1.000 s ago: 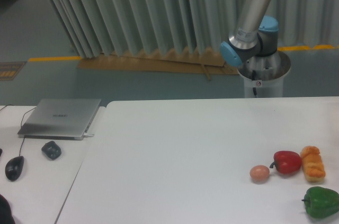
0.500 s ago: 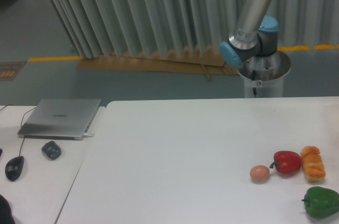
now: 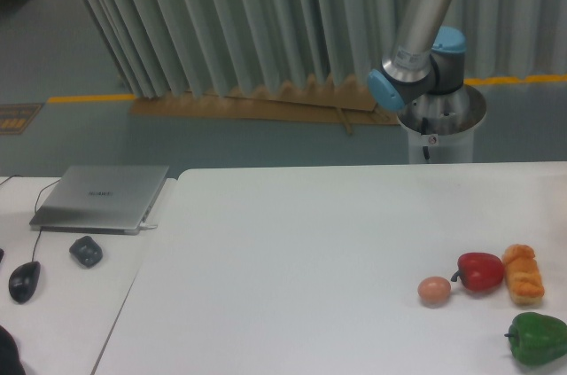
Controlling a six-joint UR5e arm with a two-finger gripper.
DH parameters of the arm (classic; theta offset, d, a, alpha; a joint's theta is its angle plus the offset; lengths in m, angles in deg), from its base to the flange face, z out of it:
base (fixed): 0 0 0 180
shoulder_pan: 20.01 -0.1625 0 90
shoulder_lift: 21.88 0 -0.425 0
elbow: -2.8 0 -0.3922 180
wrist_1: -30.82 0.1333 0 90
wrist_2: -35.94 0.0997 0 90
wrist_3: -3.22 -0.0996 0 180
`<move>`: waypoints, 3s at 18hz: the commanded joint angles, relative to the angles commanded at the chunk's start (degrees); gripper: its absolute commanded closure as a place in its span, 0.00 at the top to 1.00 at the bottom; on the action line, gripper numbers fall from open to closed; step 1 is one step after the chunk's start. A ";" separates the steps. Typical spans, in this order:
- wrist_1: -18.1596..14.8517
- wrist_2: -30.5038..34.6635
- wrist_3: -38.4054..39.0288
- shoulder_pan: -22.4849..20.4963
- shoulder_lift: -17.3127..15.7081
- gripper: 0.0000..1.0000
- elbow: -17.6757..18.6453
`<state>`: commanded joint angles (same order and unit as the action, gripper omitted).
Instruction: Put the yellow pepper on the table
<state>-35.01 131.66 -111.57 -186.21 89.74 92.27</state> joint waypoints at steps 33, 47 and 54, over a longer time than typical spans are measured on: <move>-10.27 -4.19 6.04 0.18 -0.87 0.54 -1.14; -16.35 -13.46 19.57 2.71 -4.92 0.54 -1.93; -13.28 -13.28 32.51 7.73 -4.13 0.54 -2.55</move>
<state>-48.30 118.38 -79.06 -178.48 85.61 89.72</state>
